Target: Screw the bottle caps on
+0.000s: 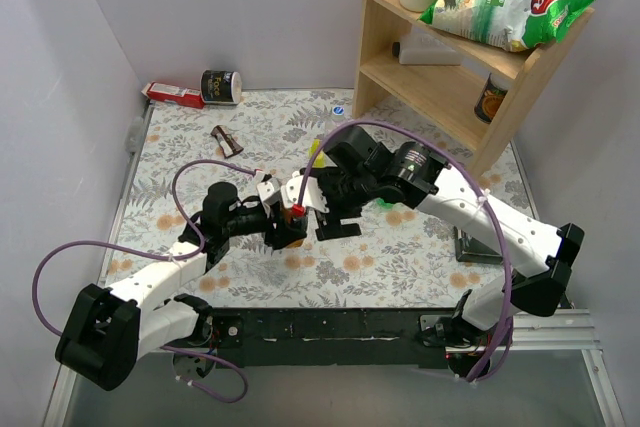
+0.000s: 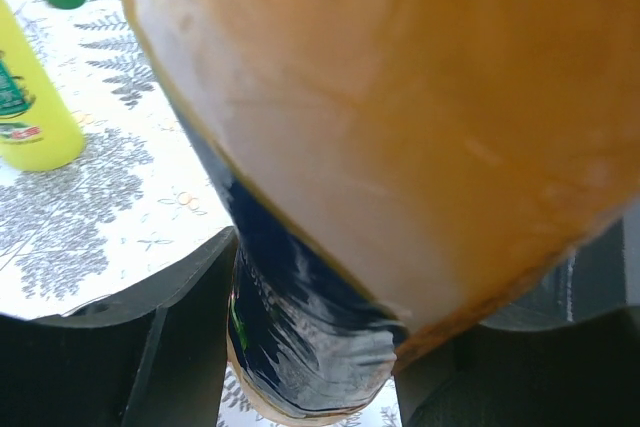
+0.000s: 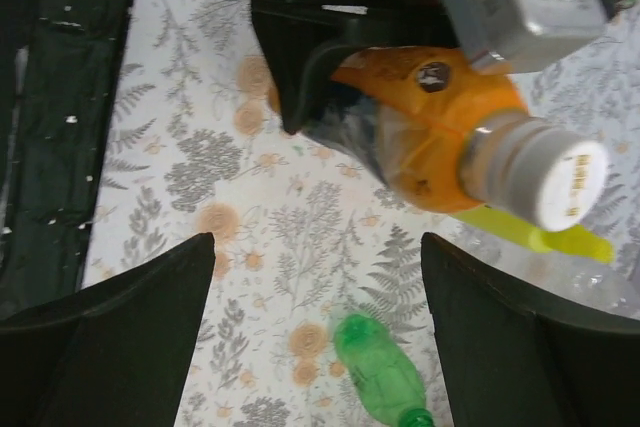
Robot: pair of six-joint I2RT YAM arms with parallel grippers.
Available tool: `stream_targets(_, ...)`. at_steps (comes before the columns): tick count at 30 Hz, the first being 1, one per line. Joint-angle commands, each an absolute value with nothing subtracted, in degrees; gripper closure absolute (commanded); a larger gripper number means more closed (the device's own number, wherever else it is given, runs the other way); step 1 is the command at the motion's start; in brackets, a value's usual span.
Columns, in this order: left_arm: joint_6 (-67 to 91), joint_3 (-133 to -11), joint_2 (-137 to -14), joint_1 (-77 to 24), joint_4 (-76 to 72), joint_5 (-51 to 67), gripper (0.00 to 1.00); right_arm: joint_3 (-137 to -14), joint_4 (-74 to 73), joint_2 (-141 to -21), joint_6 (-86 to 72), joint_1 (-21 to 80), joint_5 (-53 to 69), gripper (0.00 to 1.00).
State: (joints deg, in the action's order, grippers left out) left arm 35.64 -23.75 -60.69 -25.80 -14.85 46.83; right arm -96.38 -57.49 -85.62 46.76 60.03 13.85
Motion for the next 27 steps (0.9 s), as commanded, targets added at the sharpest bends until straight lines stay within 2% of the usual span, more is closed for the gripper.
stream_targets(1,32.90,-24.26,-60.73,-25.31,-14.16,46.13,1.00,-101.15,-60.48,-85.07,39.94,58.63,19.07,0.11)
stream_targets(7,25.06,-25.66,-60.56,-26.28,-6.86,49.48,1.00,-111.09,-55.55,-91.05,36.73,53.61,16.43,0.07)
stream_targets(16,22.85,-27.33,-60.56,-26.54,-5.18,49.75,1.00,-109.78,-56.07,-93.25,41.74,56.51,24.69,0.05)
stream_targets(27,30.40,-26.19,-60.56,-26.46,-10.97,47.73,1.00,-105.21,-58.53,-90.62,43.51,58.01,22.51,0.05)
